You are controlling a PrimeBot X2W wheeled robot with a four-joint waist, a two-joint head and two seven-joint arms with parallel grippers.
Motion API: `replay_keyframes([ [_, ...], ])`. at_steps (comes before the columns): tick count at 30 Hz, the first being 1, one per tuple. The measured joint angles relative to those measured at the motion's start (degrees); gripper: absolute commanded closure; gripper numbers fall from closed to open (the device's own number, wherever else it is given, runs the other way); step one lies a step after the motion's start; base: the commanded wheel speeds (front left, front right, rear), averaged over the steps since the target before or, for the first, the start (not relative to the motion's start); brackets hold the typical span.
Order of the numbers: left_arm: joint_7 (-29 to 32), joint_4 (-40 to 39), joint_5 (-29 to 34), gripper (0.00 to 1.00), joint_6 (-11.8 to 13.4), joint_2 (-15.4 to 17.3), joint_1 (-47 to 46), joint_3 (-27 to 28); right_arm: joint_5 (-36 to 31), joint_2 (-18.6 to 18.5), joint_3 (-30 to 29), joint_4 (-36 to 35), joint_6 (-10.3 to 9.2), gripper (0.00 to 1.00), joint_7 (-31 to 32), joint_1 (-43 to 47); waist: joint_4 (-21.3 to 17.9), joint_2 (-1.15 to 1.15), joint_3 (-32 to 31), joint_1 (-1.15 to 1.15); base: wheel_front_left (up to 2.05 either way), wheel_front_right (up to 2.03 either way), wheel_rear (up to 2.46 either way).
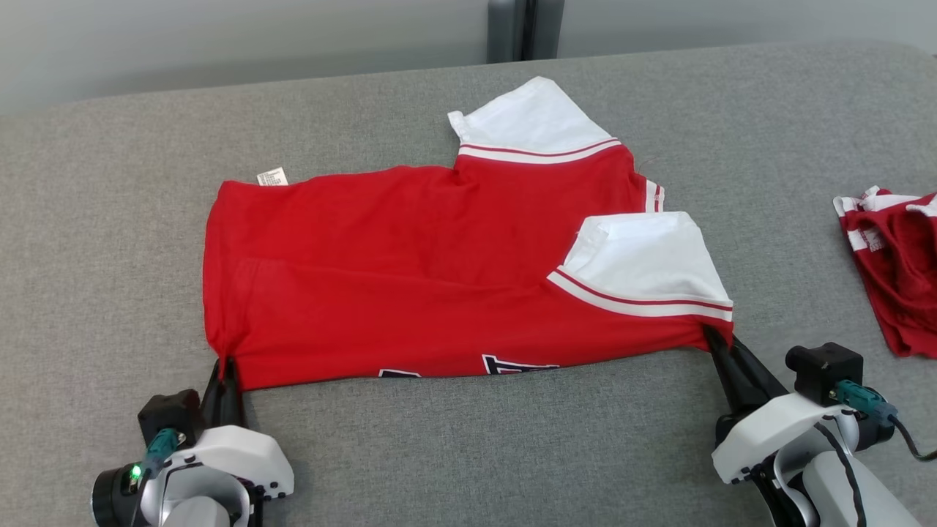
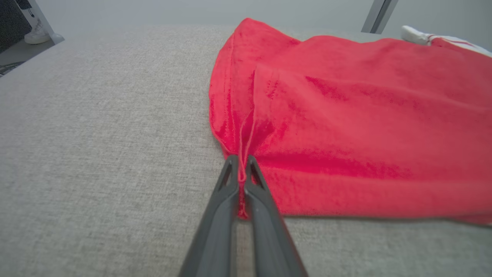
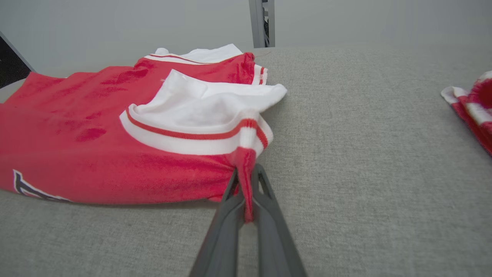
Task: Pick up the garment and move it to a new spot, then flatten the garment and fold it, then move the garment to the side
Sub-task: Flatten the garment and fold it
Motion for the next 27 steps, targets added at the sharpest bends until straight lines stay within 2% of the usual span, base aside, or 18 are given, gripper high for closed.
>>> replay_keyframes([
  [8, 0.0, -1.2, -0.9, 1.0, -0.9, -0.1, 3.3, 2.6, -0.7, 0.4, -1.3, -0.5, 0.0, 1.0, 0.0, 1.5, 0.1, 0.0, -3.0, 0.0, 0.0, 0.0, 0.0],
  [14, 0.0, -0.9, -1.7, 1.0, -2.5, -0.1, 8.1, 1.9, -0.6, 0.5, -1.6, -0.1, 0.01, 1.0, 0.0, 5.5, 0.2, 0.0, -7.4, 0.0, 0.0, 0.0, 0.0],
  [27, 0.0, 0.0, -3.5, 1.0, -3.0, -0.1, 17.8, 0.4, 0.6, 0.2, 0.6, -1.1, 0.0, 1.0, 0.0, 16.8, 1.5, 0.0, -16.3, 0.0, 0.0, 0.0, 0.0],
])
